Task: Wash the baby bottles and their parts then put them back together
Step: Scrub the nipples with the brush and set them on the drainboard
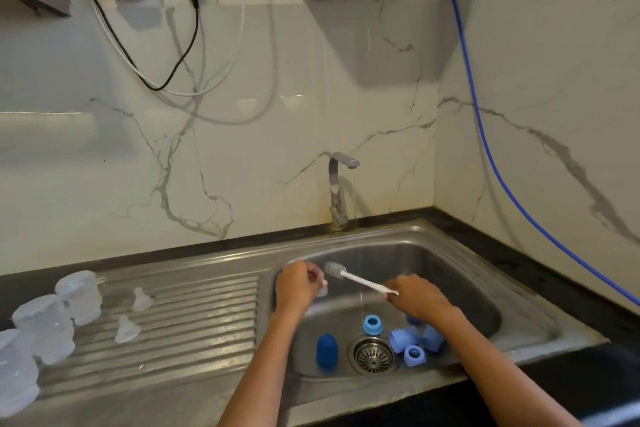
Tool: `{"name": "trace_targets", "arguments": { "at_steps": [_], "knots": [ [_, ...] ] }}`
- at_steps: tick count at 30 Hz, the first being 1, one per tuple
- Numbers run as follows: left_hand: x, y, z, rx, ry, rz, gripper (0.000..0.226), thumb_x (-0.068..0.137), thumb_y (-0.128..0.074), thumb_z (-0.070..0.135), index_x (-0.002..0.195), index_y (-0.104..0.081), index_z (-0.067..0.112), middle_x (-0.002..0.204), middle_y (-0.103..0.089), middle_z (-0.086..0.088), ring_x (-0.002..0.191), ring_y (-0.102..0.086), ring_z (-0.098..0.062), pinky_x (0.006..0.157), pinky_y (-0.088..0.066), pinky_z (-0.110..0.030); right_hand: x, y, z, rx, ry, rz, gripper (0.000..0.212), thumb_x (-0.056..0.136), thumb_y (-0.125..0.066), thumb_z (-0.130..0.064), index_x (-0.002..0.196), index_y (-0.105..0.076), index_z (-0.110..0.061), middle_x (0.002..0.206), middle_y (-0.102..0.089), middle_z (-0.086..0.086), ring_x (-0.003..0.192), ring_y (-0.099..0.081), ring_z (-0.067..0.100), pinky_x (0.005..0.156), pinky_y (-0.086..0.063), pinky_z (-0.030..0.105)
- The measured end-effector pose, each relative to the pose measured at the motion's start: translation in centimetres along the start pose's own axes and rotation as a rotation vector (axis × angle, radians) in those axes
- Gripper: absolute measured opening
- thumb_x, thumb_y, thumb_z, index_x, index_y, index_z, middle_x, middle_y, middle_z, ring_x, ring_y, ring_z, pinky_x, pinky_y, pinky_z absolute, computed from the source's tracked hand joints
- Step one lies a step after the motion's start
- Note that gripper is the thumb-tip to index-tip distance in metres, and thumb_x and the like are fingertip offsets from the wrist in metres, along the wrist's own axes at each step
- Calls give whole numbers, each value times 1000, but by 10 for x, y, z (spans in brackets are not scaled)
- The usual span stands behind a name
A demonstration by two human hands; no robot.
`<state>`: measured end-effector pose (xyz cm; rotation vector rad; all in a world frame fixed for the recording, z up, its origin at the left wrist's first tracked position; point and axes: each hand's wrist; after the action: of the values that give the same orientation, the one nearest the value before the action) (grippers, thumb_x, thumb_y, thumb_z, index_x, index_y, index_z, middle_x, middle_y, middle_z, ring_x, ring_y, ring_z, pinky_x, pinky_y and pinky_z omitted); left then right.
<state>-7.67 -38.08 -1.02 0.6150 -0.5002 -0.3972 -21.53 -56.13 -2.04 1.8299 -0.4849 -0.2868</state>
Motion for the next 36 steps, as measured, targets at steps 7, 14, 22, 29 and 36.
{"name": "trace_targets", "arguments": {
  "at_steps": [7, 14, 22, 29, 36],
  "knots": [
    [-30, 116, -35, -68, 58, 176, 12, 69, -84, 15, 72, -72, 16, 67, -68, 7, 67, -65, -7, 64, -46, -18, -8, 4, -68, 115, 13, 81, 29, 99, -45, -32, 119, -63, -21, 102, -66, 6, 92, -62, 24, 77, -48, 33],
    [-88, 212, -110, -64, 254, 360, 11, 73, -80, 8, 76, -70, 9, 73, -68, -5, 74, -64, -19, 66, -44, -21, -2, -24, -131, 285, 1, 108, 25, 100, -41, -28, 101, -63, -16, 83, -60, 4, 73, -55, 20, 63, -42, 29],
    [-120, 230, -145, -14, 392, 487, 11, 76, -78, 10, 74, -68, 13, 75, -68, 0, 78, -64, -18, 71, -47, -27, -2, -49, -126, 275, 29, 74, 25, 99, -46, -29, 108, -66, -18, 90, -65, 8, 82, -60, 25, 74, -49, 35],
    [-126, 230, -146, 99, 423, 478, 16, 76, -78, 14, 70, -64, 18, 71, -64, 5, 74, -61, -14, 67, -45, -26, 4, -53, -119, 337, 75, 93, 28, 98, -51, -28, 119, -66, -17, 93, -65, 14, 84, -59, 30, 76, -47, 40],
    [-130, 231, -151, 91, 497, 428, 19, 73, -81, 12, 74, -62, 14, 78, -66, -2, 79, -64, -19, 74, -51, -31, 7, -55, -120, 339, 78, 57, 24, 98, -51, -30, 112, -67, -18, 78, -64, 4, 73, -60, 23, 70, -50, 35]
  ]
}}
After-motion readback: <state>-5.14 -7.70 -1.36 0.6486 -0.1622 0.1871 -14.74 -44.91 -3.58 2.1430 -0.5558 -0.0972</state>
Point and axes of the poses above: each hand's wrist, its own x-axis towards the middle knuckle, its own y-axis out of the back of the hand, z = x × y
